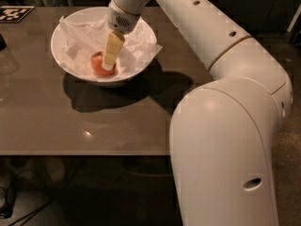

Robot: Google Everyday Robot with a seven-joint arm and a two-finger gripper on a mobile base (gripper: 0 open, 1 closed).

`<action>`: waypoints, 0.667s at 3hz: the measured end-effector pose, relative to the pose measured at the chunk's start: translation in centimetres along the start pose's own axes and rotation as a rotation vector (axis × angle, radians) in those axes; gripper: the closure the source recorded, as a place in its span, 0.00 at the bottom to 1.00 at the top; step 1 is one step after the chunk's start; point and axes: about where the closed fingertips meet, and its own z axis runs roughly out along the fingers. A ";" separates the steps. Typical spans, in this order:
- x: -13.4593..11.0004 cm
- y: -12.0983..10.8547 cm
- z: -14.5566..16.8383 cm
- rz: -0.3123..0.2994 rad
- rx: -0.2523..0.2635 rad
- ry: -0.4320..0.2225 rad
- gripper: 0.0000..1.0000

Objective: Pick apple from white bowl

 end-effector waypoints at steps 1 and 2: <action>0.8 0.9 1.2 0.036 0.001 -0.014 0.00; 0.7 0.9 1.6 0.032 -0.006 -0.017 0.00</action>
Offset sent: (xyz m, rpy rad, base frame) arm -0.0129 -0.0056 -0.0097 0.0158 -0.0094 -0.0612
